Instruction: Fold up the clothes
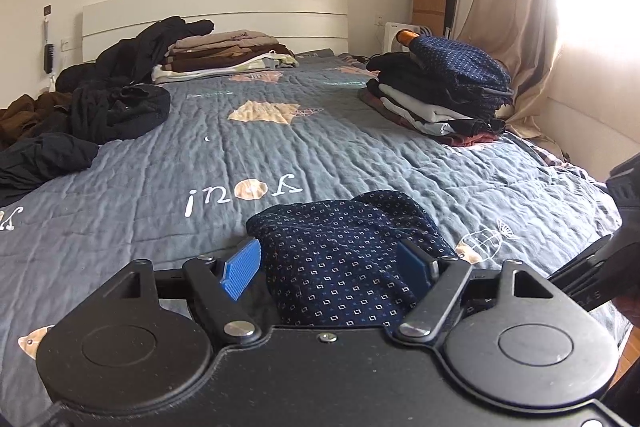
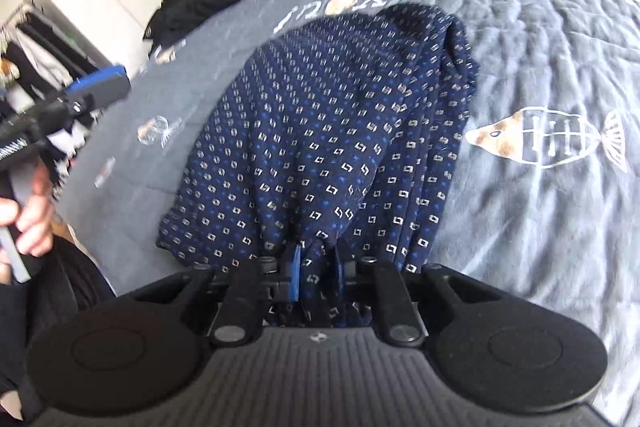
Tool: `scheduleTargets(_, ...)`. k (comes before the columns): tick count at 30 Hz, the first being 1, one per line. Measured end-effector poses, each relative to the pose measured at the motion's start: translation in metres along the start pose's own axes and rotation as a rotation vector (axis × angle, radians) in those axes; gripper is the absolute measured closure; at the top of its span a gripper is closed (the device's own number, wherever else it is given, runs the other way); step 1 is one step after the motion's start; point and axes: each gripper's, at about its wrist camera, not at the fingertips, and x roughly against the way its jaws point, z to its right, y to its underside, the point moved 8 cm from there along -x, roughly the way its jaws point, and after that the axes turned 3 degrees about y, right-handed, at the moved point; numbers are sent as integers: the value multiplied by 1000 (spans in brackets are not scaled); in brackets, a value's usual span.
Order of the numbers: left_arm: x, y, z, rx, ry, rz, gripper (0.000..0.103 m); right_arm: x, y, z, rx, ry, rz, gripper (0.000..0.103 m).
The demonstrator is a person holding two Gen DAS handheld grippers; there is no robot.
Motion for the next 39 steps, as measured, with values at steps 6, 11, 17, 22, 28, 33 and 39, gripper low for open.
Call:
scheduleTargets(6, 2, -1, -5, 4, -7, -2, 29, 13, 13, 12, -20, 32, -32, 88)
scheduleTargets(11, 1, 0, -7, 5, -15, -5, 29, 30, 0, 20, -103, -15, 40, 70)
scheduleTargets(17, 0, 0, -4, -1, -17, -11, 26, 36, -60, 30, -189, -61, 166, 24)
scheduleTargets(22, -4, 4, -11, 4, -30, -23, 25, 8, -108, 47, -213, -41, 196, 17)
scheduleTargets(28, -11, 7, -19, 7, -43, -41, 25, -23, -139, 79, -241, 1, 191, 16)
scheduleTargets(33, -18, 11, -21, 0, -50, -58, 25, -51, -149, 76, -198, -15, 153, 16)
scheduleTargets(39, -20, 13, -26, 3, -57, -69, 25, -67, -164, 62, -142, -58, 143, 17)
